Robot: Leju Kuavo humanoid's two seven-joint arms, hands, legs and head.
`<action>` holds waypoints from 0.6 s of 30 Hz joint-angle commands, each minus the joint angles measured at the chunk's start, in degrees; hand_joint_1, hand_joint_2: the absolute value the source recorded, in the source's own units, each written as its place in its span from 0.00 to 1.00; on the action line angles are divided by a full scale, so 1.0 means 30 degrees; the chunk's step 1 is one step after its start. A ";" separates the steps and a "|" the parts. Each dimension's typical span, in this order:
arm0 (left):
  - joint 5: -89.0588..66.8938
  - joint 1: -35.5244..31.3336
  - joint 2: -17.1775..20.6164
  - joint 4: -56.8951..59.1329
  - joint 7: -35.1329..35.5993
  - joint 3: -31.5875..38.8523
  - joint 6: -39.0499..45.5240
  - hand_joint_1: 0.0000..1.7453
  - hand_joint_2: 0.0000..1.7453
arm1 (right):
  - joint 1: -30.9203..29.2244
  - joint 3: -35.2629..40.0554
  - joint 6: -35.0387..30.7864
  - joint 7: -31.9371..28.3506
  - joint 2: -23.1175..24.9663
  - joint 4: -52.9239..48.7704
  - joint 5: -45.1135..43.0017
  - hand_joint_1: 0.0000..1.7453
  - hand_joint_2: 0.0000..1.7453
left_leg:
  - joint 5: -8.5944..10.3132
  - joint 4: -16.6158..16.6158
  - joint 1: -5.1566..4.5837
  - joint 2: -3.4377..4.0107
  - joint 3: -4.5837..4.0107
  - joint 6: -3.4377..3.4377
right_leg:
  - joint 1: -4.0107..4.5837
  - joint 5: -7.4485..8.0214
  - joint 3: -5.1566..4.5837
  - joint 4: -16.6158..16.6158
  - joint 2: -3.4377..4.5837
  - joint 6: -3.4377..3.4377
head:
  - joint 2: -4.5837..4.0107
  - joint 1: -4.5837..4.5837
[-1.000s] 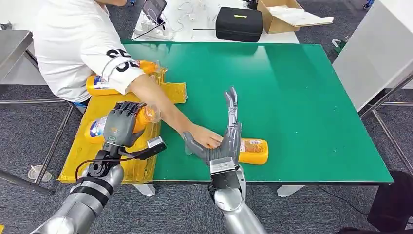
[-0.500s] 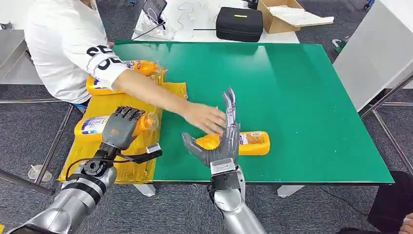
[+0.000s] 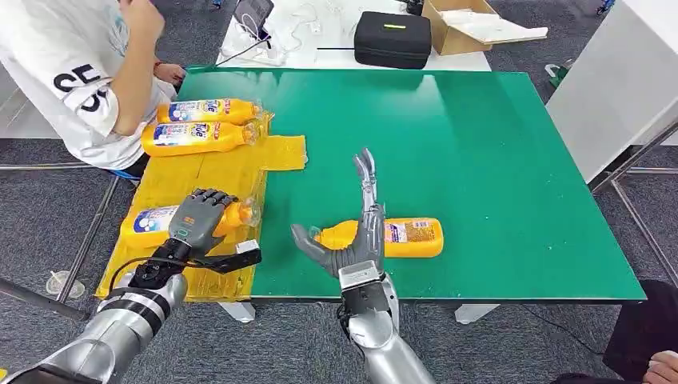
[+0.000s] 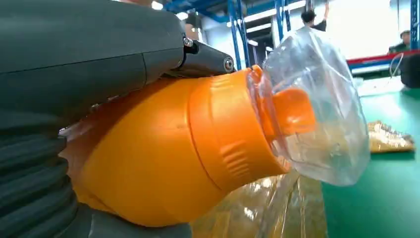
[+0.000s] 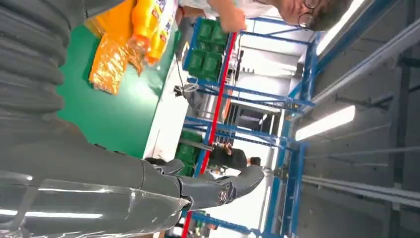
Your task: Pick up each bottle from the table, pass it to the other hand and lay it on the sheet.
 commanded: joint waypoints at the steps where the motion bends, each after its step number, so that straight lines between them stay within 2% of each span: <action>1: 0.0639 -0.0658 0.0158 0.1323 -0.0272 0.0782 -0.0997 1.00 1.00 | -0.0610 0.0387 0.0222 0.0133 -0.0407 0.1366 -0.0068 0.00 1.00 | -0.0046 -0.0015 0.0000 0.0034 0.0147 0.0030 | 0.0015 -0.0037 0.0143 -0.0020 0.0000 -0.0030 | 0.0007 0.0000; 2: 0.0485 -0.0564 0.0234 0.1379 -0.0129 0.0666 -0.1044 1.00 1.00 | -0.0606 0.0422 0.0296 0.0188 -0.0399 0.1453 -0.0023 0.00 1.00 | -0.0025 -0.0010 0.0000 0.0034 0.0080 0.0019 | 0.0009 -0.0015 0.0074 -0.0014 0.0012 -0.0019 | 0.0000 0.0000; 3: 0.0530 -0.0548 0.0218 0.1396 -0.0143 0.0701 -0.1092 0.88 1.00 | -0.0598 0.0421 0.0303 0.0191 -0.0400 0.1463 -0.0022 0.00 1.00 | -0.0039 -0.0015 0.0003 0.0045 0.0122 0.0024 | 0.0015 -0.0025 0.0115 -0.0021 0.0016 -0.0026 | 0.0000 0.0007; 4: 0.0772 -0.0479 0.0159 0.1461 -0.0299 0.0871 -0.1362 0.40 1.00 | -0.0583 0.0421 0.0336 0.0201 -0.0389 0.1534 -0.0019 0.00 1.00 | -0.0045 -0.0017 0.0001 0.0045 0.0145 0.0029 | 0.0016 -0.0032 0.0138 -0.0022 0.0011 -0.0031 | 0.0000 0.0000; 5: 0.0772 -0.0479 0.0159 0.1461 -0.0299 0.0871 -0.1362 0.40 1.00 | -0.0583 0.0421 0.0336 0.0201 -0.0389 0.1534 -0.0019 0.00 1.00 | -0.0030 -0.0017 0.0001 0.0042 0.0101 0.0021 | 0.0011 -0.0017 0.0095 -0.0023 0.0017 -0.0022 | 0.0000 0.0007; 6: 0.0963 -0.0450 0.0103 0.1459 -0.0412 0.1005 -0.1560 0.00 1.00 | -0.0580 0.0416 0.0360 0.0202 -0.0370 0.1559 -0.0022 0.00 1.00 | -0.0042 -0.0021 -0.0002 0.0042 0.0139 0.0027 | 0.0012 -0.0031 0.0133 -0.0024 0.0011 -0.0028 | 0.0000 0.0000; 8: 0.1683 -0.0342 -0.0054 0.1297 -0.0945 0.1496 -0.2171 0.00 1.00 | -0.0558 0.0371 0.0426 0.0243 -0.0322 0.1575 0.0023 0.00 1.00 | -0.0038 -0.0021 -0.0004 0.0036 0.0128 0.0027 | 0.0008 -0.0029 0.0124 -0.0022 0.0005 -0.0026 | 0.0000 0.0000; 9: 0.1800 -0.0327 -0.0098 0.1266 -0.0972 0.1581 -0.2261 0.00 0.00 | -0.0550 0.0370 0.0430 0.0250 -0.0316 0.1575 0.0032 0.00 1.00 | -0.0028 -0.0013 0.0000 0.0027 0.0087 0.0022 | 0.0010 -0.0019 0.0088 -0.0018 0.0002 -0.0020 | 0.0000 0.0007; 18: 0.3050 -0.0427 -0.0268 0.1032 -0.1810 0.2151 -0.4931 0.00 0.00 | -0.0494 0.0198 0.0489 0.0359 -0.0274 0.1641 0.0165 0.00 1.00 | -0.0016 -0.0013 -0.0001 0.0011 0.0065 0.0019 | 0.0006 -0.0014 0.0069 -0.0017 -0.0011 -0.0016 | 0.0000 0.0007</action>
